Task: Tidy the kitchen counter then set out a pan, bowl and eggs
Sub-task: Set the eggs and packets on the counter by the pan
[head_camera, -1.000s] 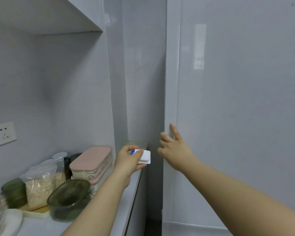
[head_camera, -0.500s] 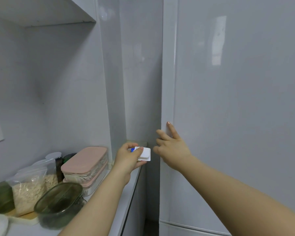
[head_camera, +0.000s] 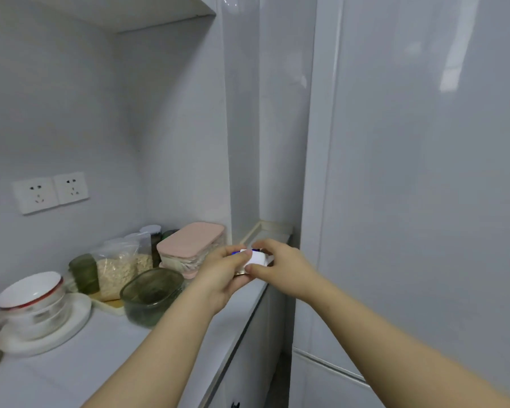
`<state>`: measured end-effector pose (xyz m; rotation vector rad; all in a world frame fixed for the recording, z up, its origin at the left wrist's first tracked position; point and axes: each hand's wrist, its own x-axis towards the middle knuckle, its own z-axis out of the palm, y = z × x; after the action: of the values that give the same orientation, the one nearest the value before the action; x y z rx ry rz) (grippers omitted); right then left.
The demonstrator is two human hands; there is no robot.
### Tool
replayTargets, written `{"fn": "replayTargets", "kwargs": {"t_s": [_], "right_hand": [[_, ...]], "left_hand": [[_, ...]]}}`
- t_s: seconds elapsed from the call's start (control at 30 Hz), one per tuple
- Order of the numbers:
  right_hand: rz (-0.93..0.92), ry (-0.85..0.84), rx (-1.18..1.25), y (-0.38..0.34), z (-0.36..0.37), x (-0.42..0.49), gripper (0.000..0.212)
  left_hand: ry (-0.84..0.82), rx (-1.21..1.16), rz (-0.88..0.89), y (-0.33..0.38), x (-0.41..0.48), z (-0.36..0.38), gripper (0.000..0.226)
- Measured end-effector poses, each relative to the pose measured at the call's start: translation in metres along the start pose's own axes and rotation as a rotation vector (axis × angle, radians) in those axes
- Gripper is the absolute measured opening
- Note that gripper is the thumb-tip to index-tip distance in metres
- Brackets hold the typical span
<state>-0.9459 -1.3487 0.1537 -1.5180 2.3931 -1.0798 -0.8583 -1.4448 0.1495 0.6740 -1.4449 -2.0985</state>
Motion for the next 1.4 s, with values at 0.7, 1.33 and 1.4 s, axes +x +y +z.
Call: {"fn": "replayTargets", "kwargs": {"t_s": [0.7, 1.33, 1.4], "right_hand": [[-0.524, -0.589, 0.333, -0.162, 0.163, -0.136, 0.029], [-0.942, -1.200, 0.456, -0.462, 0.312, -0.554, 0.030], [-0.954, -1.249, 0.446, -0.481, 0.324, -0.590, 0.031]], "left_hand": [[0.914, -0.114, 0.104, -0.038, -0.280, -0.149, 0.012], [1.736, -0.113, 0.190, -0.100, -0.806, -0.259, 0.018], [1.775, -0.170, 0.208, -0.108, -0.845, -0.264, 0.014]]}}
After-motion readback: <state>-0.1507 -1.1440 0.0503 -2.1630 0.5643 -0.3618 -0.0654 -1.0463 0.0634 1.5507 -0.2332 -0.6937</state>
